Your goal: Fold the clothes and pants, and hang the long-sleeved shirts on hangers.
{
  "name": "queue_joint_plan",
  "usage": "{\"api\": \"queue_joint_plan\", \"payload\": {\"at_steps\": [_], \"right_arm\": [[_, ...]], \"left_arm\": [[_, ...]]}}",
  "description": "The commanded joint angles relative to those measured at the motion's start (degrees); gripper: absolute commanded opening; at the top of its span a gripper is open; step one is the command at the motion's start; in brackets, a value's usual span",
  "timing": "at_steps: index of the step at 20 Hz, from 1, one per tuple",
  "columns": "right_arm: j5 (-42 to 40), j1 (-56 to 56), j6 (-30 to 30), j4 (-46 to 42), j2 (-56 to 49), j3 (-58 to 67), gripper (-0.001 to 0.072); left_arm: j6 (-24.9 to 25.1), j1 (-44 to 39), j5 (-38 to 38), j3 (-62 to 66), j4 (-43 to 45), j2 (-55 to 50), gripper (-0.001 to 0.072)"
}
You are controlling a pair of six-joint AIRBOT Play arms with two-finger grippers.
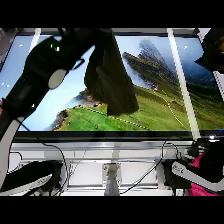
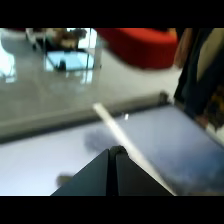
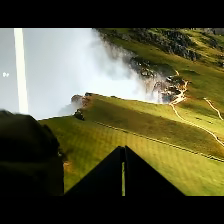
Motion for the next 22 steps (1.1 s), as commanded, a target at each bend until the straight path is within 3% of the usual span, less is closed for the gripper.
{"api": "queue_joint_plan", "payload": {"at_steps": [1, 4, 6, 8, 9, 11, 13, 16, 22], "right_arm": [[-0.42, 0.07, 0.0, -0.02, -0.63, -0.02, 0.0029], [-0.48, 0.07, 0.07, 0.57, -2.43, -0.13, 0.0028], [-0.17, 1.09, 0.26, 1.11, -4.04, -0.2, 0.0029], [0.76, 3.76, 0.48, 1.11, -5.57, -0.2, 0.0029], [1.25, 5.53, 0.48, 1.11, -6.21, -0.2, 0.0029], [1.29, 9.75, 0.46, 1.09, -7.32, -0.22, 0.0028], [1.38, 13.46, 0.26, 2.21, -8.35, -0.22, 0.0026], [1.79, 17.68, -0.85, 6.6, -10.56, -1.64, 0.0024], [2.34, 20.44, -15.89, 32.11, -11.32, -26.12, 0.0024]], "left_arm": [[0.42, 1.62, 4.5, 8.5, -1.53, -4.55, 0.0009], [2.12, 3.45, -5.16, 9.99, -1.38, -5.29, 0.0011], [5.62, 4.83, -20.7, 9.97, -1.38, -5.6, 0.0012], [12.61, 5.77, -42.45, 9.73, -1.33, -6.69, 0.001], [13.64, 6.08, -51.19, 8.72, -0.52, -7.32, 0.0009], [13.53, 6.27, -61.83, 2.75, 5.46, -7.54, 0.0009], [13.16, 6.27, -65.68, -4.83, 9.22, -7.37, 0.001], [13.03, 6.29, -65.72, -13.77, 9.33, -7.28, 0.001], [13.07, 8.02, -64.37, -22.73, 13.18, -7.28, 0.0011]]}}
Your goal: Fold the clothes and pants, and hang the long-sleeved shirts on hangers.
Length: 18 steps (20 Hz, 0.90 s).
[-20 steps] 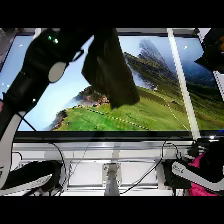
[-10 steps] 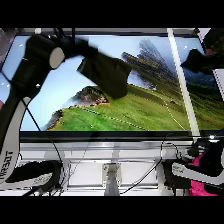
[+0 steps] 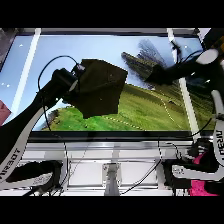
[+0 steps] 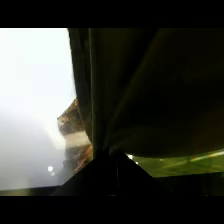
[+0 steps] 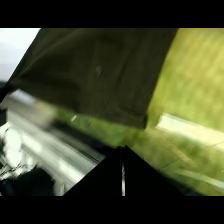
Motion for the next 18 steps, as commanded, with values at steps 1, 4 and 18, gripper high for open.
{"api": "queue_joint_plan", "payload": {"at_steps": [1, 4, 18], "right_arm": [[0.87, 1.4, -9.81, 14.99, -0.83, -14.19, 0.0025], [-1.95, 1.46, -10.64, 13.33, -3.72, -19.12, 0.0047], [-18.73, 17.79, -2.97, 10.58, -14.38, -14.86, 0.0574]], "left_arm": [[0.07, 1.4, -0.13, -4.55, 2.08, -0.04, 0.0011], [0.07, 1.84, 0.22, -5.18, 1.97, -0.11, 0.0012], [0.09, 1.97, -0.7, -5.05, 4.96, 0.55, 0.0316]]}}
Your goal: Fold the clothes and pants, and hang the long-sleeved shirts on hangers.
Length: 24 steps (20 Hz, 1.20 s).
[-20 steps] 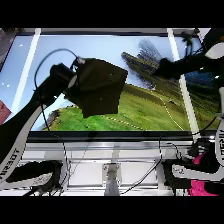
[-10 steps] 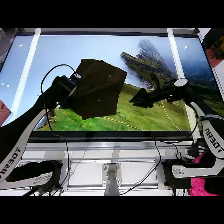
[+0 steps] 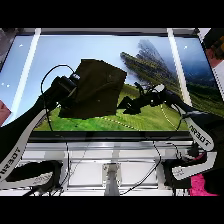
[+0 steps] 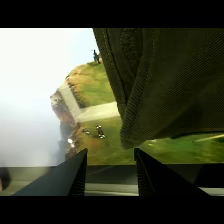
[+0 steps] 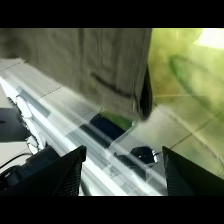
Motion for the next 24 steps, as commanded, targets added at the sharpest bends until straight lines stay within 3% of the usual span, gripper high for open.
{"api": "queue_joint_plan", "payload": {"at_steps": [1, 2, 5, 8, 11, 12, 14, 18, 19, 20, 24], "right_arm": [[-5.29, 3.52, 0.31, -0.13, -2.62, 2.51, 0.0568], [-6.01, 3.98, 0.31, -0.2, -3.37, 3.32, 0.0567], [-6.34, 4.57, 0.31, -0.33, -5.07, 4.26, 0.0567], [-6.71, 5.16, 0.07, -0.17, -5.38, 4.26, 0.0566], [-7.32, 6.45, -0.15, -0.15, -5.38, 4.26, 0.0561], [-6.49, 6.82, -0.37, -0.17, -5.38, 4.26, 0.0433], [-5.22, 6.78, -0.35, -0.22, -5.27, 4.26, 0.0042], [-3.78, 5.79, -0.33, -0.66, -4.83, 4.26, 0.0028], [-3.23, 5.38, -0.33, -1.2, -4.83, 4.26, 0.0028], [-2.23, 5.35, -0.35, -2.19, -4.83, 4.26, 0.0028], [2.62, 5.2, -0.35, -6.54, -4.83, 4.26, 0.0028]], "left_arm": [[0.04, 0.39, 1.64, 0.04, 1.03, 1.03, 0.018], [0.07, 0.96, 3.87, 0.04, 1.03, 2.19, 0.008], [0.04, 5.01, 10.01, 0.04, -0.26, 7.85, 0.0064], [1.05, 13.86, 13.6, 0.02, -12.04, 14.6, 0.0016], [14.62, 25.22, 13.03, -0.04, -34.36, 17.16, 0.0016], [18.27, 28.35, 11.61, -0.04, -40.13, 16.9, 0.0016], [25.59, 33.51, 7.93, -0.87, -46.93, 15.72, 0.0016], [36.44, 38.29, 3.52, -8.37, -50.47, 11.43, 0.0017], [40.89, 38.56, 4.35, -10.45, -51.56, 9.84, 0.0089], [44.52, 38.53, 5.7, -11.72, -51.58, 8.09, 0.0215], [48.04, 38.58, 14.01, -12.04, -51.63, 1.33, 0.0296]]}}
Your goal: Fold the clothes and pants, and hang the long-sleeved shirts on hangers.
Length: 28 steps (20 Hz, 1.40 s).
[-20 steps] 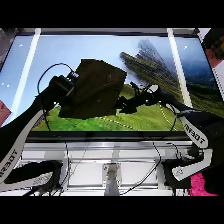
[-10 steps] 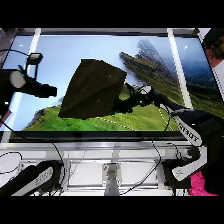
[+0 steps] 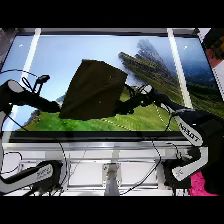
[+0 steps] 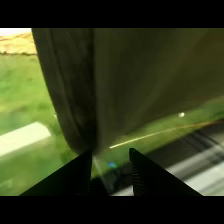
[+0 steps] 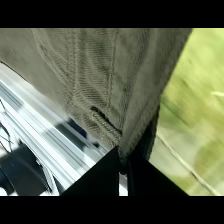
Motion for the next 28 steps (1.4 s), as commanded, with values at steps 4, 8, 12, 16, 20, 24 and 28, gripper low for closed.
{"api": "queue_joint_plan", "payload": {"at_steps": [4, 8, 12, 16, 20, 24, 28], "right_arm": [[4.92, -0.17, -0.96, -2.84, 0.04, 0.02, 0.0028], [5.42, -0.17, -1.07, -2.82, 0.04, 0.02, 0.0028], [5.35, -0.17, -1.11, -2.84, 0.04, 0.02, 0.0028], [4.72, -0.37, -1.09, -2.84, 0.09, 0.02, 0.0027], [3.17, -3.63, -1.2, -2.62, 4.37, 0.0, 0.0026], [4.24, -6.67, -1.49, -2.97, 18.14, 0.0, 0.0027], [3.82, -6.12, 3.08, -11.23, 22.95, -0.04, 0.0027]], "left_arm": [[5.97, 1.66, 7.15, -1.25, -10.29, -7.32, 0.0295], [6.45, 2.01, 1.46, -1.25, -10.05, -11.91, 0.0295], [6.45, 2.01, -3.39, -1.25, -10.03, -14.27, 0.0235], [8.96, 2.01, -6.88, -1.22, -10.73, -13.14, 0.0013], [8.98, 2.03, -6.64, 1.01, -21.09, -5.11, 0.0012], [8.92, 0.72, -0.85, 1.99, -35.1, 5.4, 0.0012], [-1.51, -3.26, -0.39, 1.92, -21.77, 9.27, 0.0013]]}}
